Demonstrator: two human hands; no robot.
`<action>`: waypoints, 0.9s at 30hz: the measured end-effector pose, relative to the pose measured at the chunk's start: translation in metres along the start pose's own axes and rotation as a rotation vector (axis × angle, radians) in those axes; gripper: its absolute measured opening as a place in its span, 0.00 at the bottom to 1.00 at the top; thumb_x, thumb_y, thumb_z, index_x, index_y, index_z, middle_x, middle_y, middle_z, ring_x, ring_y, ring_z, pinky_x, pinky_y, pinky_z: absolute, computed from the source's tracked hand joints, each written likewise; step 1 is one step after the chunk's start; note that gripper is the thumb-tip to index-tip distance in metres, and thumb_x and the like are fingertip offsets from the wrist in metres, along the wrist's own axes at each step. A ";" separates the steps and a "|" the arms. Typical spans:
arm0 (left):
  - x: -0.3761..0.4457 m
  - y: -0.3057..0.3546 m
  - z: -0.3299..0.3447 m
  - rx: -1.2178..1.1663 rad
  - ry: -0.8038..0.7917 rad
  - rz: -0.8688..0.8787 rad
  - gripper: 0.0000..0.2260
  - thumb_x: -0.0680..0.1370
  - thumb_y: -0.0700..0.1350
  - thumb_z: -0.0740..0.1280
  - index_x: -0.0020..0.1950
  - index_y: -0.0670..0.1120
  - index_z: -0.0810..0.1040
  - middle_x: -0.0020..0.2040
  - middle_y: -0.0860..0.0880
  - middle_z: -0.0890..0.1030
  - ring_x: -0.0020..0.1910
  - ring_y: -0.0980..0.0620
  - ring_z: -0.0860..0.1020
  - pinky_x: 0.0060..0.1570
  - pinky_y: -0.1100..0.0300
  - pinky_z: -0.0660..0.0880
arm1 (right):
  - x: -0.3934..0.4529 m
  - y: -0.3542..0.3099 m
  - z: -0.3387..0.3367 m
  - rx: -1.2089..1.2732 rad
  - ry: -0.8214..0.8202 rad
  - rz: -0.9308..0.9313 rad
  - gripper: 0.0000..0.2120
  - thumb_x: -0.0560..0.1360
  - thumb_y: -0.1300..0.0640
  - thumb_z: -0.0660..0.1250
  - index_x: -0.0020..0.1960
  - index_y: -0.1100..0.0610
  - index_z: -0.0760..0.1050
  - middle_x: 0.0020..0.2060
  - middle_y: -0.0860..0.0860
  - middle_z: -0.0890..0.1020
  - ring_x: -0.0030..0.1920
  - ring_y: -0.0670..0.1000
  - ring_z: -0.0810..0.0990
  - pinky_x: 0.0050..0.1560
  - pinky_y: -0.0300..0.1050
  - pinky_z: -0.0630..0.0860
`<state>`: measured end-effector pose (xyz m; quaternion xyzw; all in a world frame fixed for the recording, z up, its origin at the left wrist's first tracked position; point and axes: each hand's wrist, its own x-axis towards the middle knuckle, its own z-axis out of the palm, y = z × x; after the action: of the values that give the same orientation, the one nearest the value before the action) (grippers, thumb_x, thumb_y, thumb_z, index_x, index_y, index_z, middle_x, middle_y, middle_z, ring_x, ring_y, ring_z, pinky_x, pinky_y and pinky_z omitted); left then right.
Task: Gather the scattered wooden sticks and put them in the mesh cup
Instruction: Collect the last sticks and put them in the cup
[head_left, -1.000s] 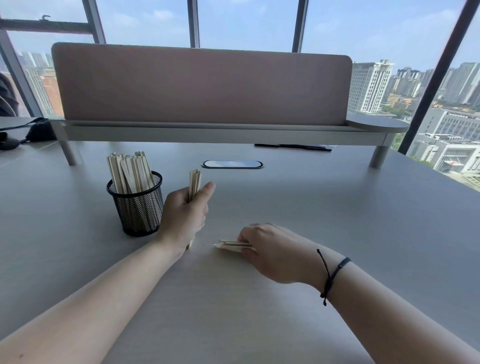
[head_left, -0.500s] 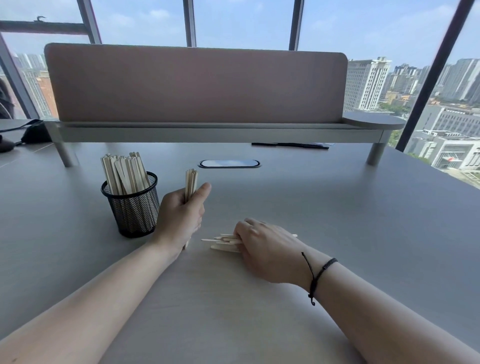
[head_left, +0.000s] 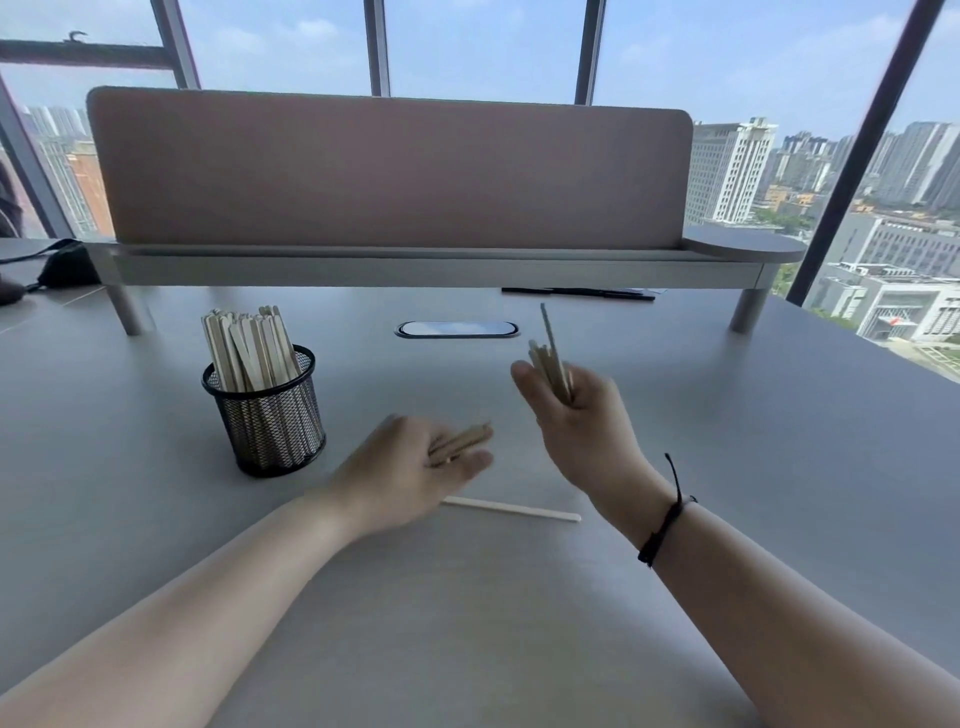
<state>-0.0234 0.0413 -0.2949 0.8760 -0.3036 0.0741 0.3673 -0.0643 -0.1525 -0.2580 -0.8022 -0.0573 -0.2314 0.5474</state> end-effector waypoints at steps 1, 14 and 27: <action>-0.002 0.004 0.004 0.166 -0.102 0.041 0.22 0.73 0.67 0.66 0.35 0.49 0.71 0.31 0.56 0.69 0.32 0.55 0.71 0.37 0.57 0.68 | 0.002 0.000 -0.003 0.088 0.018 0.051 0.27 0.78 0.45 0.67 0.31 0.58 0.58 0.27 0.53 0.62 0.28 0.51 0.59 0.30 0.49 0.58; -0.003 0.033 0.012 0.316 -0.287 0.105 0.09 0.80 0.52 0.66 0.48 0.47 0.77 0.48 0.52 0.77 0.46 0.50 0.77 0.47 0.54 0.73 | 0.005 0.016 -0.012 0.494 0.060 0.446 0.23 0.77 0.50 0.70 0.31 0.53 0.61 0.21 0.48 0.63 0.23 0.49 0.59 0.25 0.41 0.59; -0.012 0.032 0.015 0.539 -0.215 0.195 0.13 0.81 0.59 0.58 0.62 0.56 0.72 0.59 0.56 0.75 0.51 0.47 0.80 0.44 0.55 0.71 | 0.006 0.010 -0.010 0.518 0.044 0.438 0.30 0.78 0.53 0.69 0.22 0.49 0.58 0.20 0.48 0.60 0.22 0.49 0.55 0.24 0.39 0.56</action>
<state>-0.0537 0.0194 -0.2905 0.9114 -0.3929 0.0939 0.0786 -0.0587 -0.1666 -0.2614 -0.6246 0.0713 -0.1033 0.7708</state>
